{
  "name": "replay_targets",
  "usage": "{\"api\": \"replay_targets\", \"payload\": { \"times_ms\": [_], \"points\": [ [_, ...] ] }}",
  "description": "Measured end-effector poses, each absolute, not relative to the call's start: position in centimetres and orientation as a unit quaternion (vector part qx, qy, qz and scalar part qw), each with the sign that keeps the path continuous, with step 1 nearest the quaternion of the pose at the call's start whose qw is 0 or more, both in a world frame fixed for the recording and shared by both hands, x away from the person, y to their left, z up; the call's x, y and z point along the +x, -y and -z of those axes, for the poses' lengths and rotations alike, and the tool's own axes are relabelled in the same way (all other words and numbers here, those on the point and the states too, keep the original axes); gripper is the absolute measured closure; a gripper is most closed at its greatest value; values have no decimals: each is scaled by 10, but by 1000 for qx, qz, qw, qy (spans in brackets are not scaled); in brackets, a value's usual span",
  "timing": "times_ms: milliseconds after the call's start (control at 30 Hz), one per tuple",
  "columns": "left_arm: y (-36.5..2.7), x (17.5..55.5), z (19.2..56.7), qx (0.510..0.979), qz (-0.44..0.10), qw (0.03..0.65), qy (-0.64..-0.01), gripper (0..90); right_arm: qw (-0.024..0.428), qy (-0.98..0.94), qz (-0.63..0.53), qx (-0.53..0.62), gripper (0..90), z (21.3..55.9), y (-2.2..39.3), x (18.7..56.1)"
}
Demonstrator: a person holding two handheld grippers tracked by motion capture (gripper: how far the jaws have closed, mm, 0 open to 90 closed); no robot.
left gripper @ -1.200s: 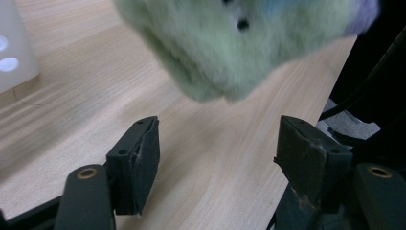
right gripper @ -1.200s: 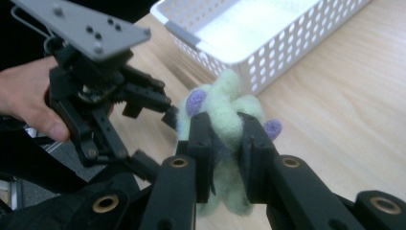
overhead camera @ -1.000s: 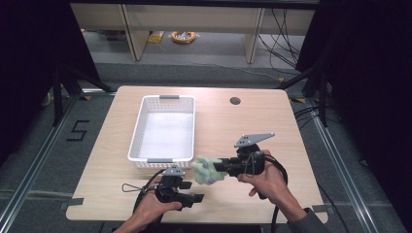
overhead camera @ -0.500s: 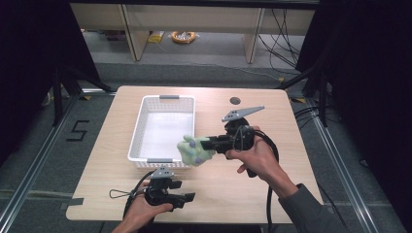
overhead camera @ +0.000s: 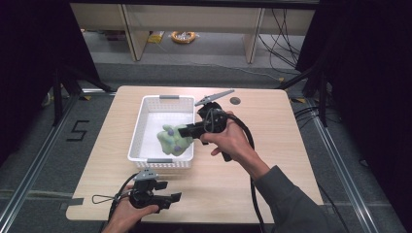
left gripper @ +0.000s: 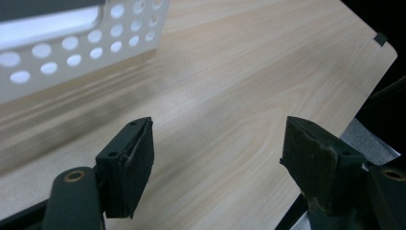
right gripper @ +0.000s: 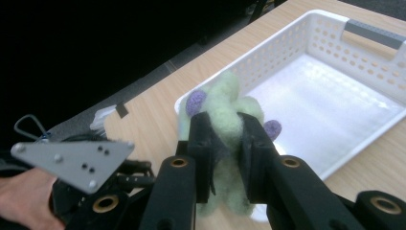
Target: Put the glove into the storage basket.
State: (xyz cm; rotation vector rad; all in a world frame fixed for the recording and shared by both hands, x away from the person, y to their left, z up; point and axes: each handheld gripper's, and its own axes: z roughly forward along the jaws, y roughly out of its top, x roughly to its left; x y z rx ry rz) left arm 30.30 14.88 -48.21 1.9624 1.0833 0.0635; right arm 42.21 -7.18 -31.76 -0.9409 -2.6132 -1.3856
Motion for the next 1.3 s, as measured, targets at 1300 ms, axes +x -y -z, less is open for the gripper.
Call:
{"api": "replay_targets", "payload": {
  "times_ms": [1300],
  "points": [
    [-156, 295, 497, 785, -11, 431, -445, 261, 55, 843, 368, -389, 773, 420, -23, 496]
  ]
}}
